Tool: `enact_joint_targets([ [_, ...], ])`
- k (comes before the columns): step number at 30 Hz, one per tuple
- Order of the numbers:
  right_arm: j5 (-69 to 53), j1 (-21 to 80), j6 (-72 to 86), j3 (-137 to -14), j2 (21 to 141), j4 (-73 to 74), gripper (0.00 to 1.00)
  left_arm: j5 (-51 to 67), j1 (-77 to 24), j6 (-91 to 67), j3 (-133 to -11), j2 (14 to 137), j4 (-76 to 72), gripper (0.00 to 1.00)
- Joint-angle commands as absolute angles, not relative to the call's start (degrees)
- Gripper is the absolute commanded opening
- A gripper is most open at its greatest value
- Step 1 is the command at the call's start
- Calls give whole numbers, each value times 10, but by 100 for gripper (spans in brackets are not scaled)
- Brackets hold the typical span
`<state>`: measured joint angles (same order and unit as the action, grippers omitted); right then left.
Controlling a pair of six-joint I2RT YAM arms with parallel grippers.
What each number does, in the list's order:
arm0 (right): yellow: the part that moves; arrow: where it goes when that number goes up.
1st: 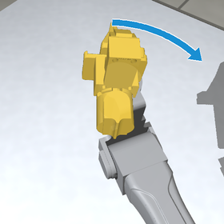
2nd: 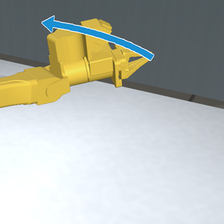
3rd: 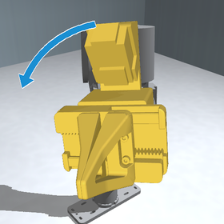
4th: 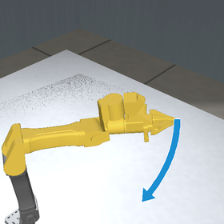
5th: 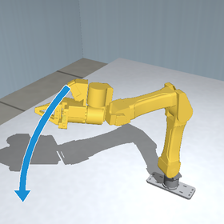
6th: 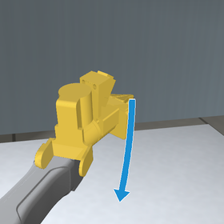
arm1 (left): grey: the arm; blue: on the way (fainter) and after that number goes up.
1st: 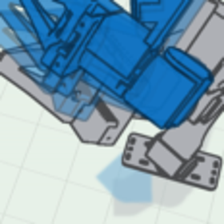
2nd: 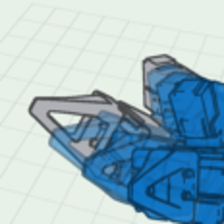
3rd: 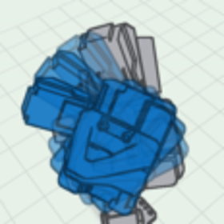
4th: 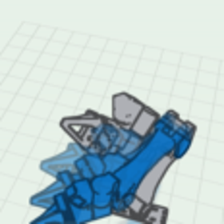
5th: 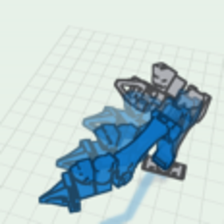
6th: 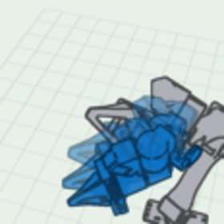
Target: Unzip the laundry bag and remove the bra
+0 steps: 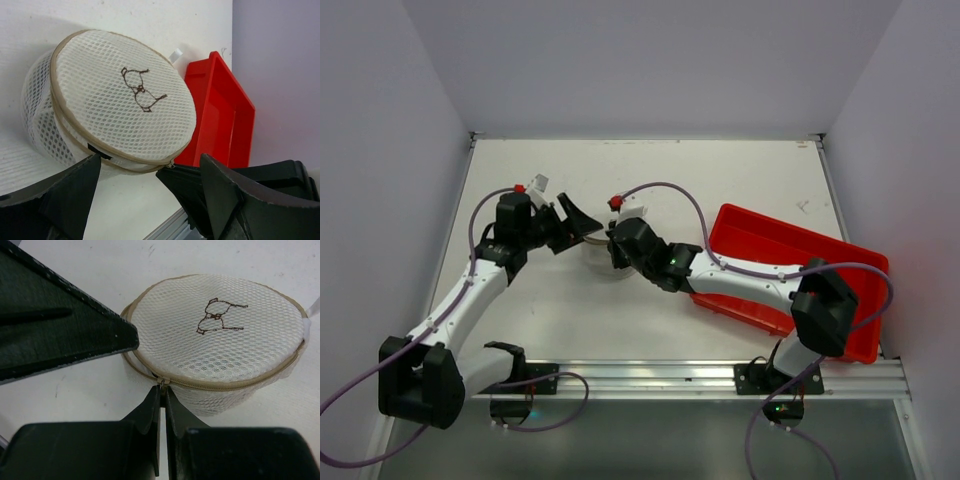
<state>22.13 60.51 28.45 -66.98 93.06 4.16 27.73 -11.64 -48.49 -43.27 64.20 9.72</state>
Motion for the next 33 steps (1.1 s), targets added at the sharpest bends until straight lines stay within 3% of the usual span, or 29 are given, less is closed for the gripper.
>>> enact_joint_targets([
  [1,254,616,308,-696,934,4,0,290,-112,-504,-416,642,98,82],
  [7,260,629,304,-714,949,13,0,293,-112,-519,-408,649,70,80],
  [11,267,630,305,-708,948,9,0,310,-112,-526,-405,665,50,73],
  [21,304,630,300,-705,946,11,0,255,-112,-540,-418,619,105,80],
  [33,270,636,302,-690,951,-31,0,285,-115,-574,-397,655,42,74],
])
